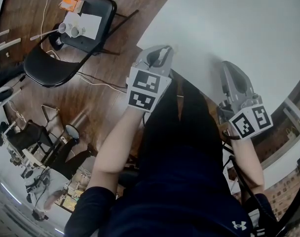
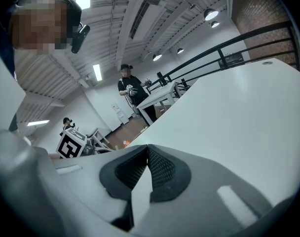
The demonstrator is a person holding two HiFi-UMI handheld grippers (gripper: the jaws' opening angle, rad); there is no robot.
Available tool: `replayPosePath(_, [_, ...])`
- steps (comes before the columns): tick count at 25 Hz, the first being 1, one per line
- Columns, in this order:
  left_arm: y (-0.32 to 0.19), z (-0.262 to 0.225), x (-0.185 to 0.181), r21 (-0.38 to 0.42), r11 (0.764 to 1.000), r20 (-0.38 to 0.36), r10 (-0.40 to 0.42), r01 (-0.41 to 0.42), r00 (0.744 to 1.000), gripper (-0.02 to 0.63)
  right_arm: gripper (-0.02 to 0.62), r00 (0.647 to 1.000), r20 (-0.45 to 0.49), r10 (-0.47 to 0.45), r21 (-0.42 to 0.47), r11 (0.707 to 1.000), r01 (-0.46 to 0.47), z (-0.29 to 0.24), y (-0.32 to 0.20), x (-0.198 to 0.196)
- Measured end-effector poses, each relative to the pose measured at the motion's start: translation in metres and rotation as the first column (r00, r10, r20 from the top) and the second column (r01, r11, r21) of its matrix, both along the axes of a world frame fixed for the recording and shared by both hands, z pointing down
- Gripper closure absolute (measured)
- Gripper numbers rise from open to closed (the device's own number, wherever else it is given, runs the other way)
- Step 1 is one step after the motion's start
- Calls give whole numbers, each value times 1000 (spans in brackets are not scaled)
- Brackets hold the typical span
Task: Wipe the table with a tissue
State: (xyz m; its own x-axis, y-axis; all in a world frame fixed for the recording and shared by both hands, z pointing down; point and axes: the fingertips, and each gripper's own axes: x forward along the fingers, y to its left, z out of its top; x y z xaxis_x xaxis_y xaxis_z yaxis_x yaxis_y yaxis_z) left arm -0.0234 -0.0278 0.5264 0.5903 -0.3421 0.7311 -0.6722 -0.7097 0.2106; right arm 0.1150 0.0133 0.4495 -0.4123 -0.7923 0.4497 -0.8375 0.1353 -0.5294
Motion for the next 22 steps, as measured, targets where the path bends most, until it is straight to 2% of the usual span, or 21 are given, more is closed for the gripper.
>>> replayPosePath(22, [39,6,23,-52,996,-23,70,-71,997,588,584,1000,10,23,-15,1000,-23,6,11,4])
